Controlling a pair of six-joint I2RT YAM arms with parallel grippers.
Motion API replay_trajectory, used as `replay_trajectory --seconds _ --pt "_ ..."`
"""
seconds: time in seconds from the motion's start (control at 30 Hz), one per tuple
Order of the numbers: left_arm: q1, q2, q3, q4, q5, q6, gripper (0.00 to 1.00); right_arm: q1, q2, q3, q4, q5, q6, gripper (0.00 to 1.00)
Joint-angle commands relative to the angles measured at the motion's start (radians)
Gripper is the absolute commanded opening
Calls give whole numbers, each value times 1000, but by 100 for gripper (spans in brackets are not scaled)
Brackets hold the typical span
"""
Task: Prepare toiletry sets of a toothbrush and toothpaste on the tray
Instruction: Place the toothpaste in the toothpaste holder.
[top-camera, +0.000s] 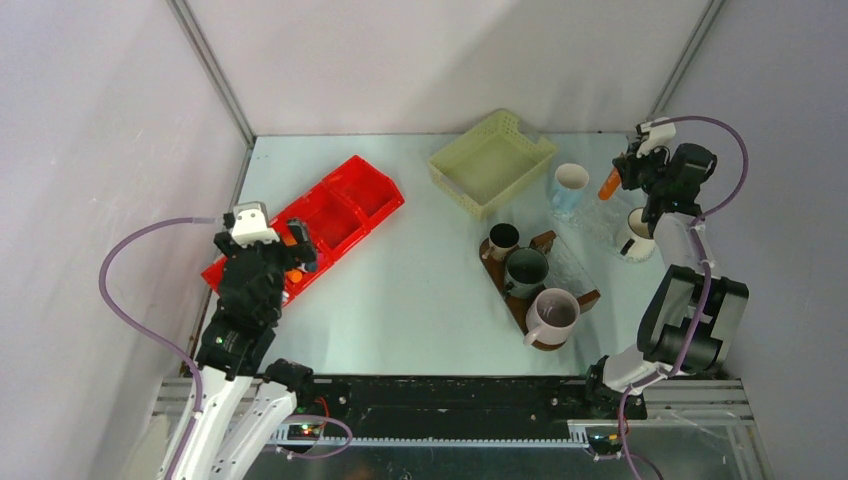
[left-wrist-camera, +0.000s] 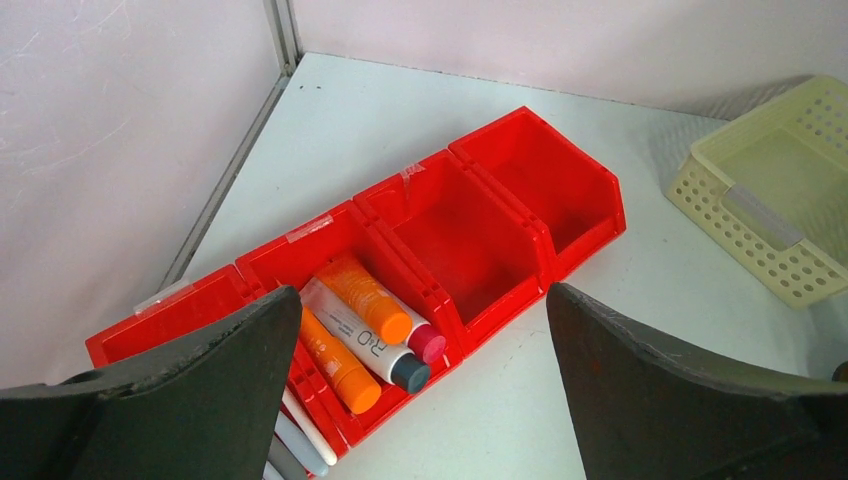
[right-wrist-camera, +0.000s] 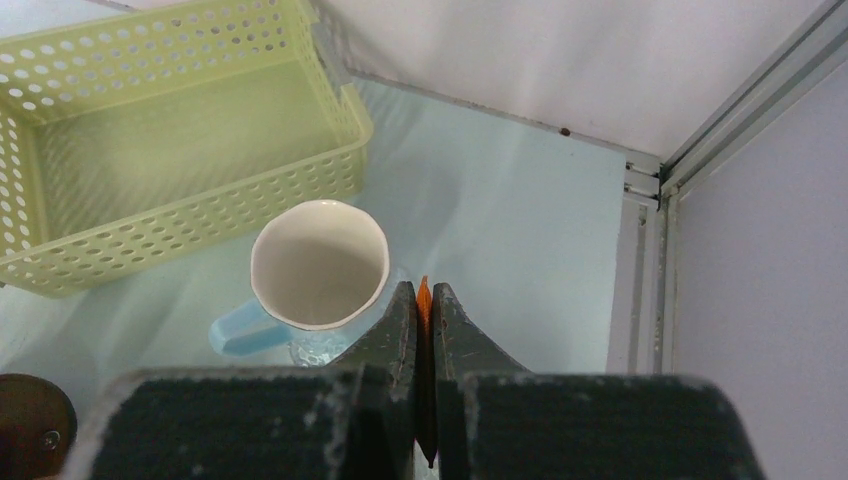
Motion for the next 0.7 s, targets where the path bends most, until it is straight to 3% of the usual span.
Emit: replay_trajectory --seconds 0.0,0.67 --pt "14 5 -7 43 15 26 100 -6 18 54 36 -23 -19 0" --pt "29 15 -16 57 44 33 100 -10 119 54 51 -58 -40 0"
